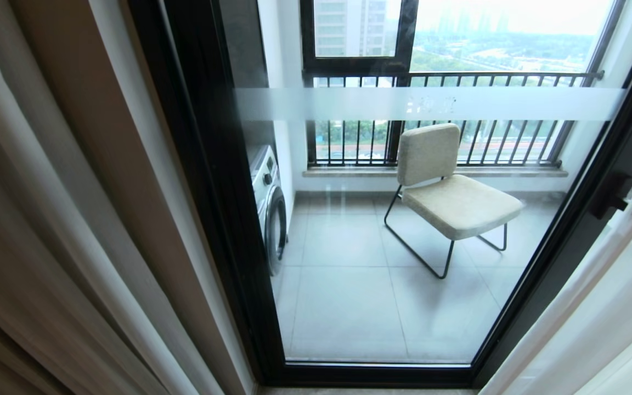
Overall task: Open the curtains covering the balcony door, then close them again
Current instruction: Pull the inner curtains open on both sides
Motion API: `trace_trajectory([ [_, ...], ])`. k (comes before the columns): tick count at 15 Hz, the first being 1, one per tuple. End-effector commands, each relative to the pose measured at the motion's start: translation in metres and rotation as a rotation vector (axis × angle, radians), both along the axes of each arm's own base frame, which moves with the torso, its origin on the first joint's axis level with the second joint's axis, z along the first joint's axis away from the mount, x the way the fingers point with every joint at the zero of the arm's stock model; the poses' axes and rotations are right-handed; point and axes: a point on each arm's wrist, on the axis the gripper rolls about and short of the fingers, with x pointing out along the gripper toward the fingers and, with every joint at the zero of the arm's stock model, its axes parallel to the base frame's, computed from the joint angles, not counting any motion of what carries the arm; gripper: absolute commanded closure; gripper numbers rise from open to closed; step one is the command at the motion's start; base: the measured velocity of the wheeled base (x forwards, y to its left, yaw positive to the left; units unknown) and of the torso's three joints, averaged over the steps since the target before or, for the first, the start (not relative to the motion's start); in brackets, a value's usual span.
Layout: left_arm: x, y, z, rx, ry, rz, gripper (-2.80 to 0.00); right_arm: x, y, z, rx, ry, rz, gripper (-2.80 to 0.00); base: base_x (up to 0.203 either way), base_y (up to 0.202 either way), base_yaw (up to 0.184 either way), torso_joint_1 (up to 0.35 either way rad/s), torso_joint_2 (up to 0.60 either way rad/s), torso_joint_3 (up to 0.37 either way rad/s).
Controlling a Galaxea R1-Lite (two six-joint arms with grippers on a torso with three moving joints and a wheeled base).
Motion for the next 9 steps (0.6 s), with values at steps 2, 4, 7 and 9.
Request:
trace_trajectory([
  [2, -0.012, 0.043, -0.025, -0.053, 0.036, 0.07, 0.0, 0.0, 0.0, 0.0, 0.0, 0.001, 0.001, 0.0, 0.0, 0.0, 0.0, 0.0, 0.0, 0.0],
  [4, -0.014, 0.048, -0.024, -0.04, 0.023, 0.074, 0.0, 0.0, 0.0, 0.0, 0.0, 0.001, 0.001, 0.0, 0.0, 0.0, 0.0, 0.0, 0.0, 0.0],
  [7, -0.017, 0.037, -0.008, 0.003, -0.013, 0.055, 0.0, 0.0, 0.0, 0.0, 0.0, 0.001, 0.001, 0.0, 0.0, 0.0, 0.0, 0.0, 0.0, 0.0],
  [9, -0.019, 0.029, 0.012, 0.058, -0.057, 0.025, 0.0, 0.0, 0.0, 0.0, 0.0, 0.001, 0.001, 0.0, 0.0, 0.0, 0.0, 0.0, 0.0, 0.0],
])
